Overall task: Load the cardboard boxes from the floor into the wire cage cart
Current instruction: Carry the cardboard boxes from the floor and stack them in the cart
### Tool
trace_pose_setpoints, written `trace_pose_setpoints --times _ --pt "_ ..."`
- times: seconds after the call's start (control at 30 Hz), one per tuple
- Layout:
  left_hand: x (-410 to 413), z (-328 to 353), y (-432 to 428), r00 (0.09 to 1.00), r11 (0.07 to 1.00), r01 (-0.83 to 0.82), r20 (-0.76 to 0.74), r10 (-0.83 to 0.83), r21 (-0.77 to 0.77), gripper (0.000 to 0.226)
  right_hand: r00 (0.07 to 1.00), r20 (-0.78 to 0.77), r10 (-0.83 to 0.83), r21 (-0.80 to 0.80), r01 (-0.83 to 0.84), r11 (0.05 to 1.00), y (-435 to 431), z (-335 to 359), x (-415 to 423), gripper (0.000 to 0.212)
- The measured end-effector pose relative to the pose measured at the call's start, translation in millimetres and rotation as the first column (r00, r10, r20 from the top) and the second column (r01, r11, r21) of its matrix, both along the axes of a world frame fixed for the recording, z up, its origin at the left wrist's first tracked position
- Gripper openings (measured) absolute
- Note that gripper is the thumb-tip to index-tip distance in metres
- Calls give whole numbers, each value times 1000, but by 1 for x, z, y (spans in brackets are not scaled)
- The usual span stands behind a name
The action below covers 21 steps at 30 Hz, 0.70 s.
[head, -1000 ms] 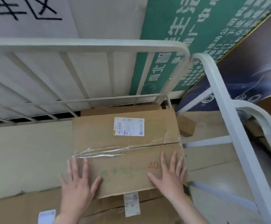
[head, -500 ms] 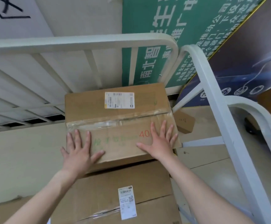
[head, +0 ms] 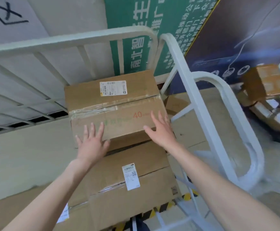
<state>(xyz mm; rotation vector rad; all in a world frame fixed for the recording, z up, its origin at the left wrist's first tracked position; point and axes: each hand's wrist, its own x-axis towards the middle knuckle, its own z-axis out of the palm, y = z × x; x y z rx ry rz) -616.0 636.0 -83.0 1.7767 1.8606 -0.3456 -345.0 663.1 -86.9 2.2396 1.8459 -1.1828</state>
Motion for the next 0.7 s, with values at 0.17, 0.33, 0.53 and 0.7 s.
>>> trace_pose_setpoints --times 0.17,0.33,0.53,0.7 --pt "48 99 -68 976 997 56 206 -66 53 70 979 -163 -121 14 125 992 -108 93 -6 71" --pt "101 200 -133 912 984 114 380 -158 135 67 938 -242 -247 115 280 953 -205 192 4 72" --pt "161 289 -228 780 949 272 541 -315 160 66 782 -309 -541 263 617 742 -345 292 48 65" --pt "223 328 -310 615 864 469 635 -467 182 67 585 -246 -773 290 806 517 -474 326 90 64"
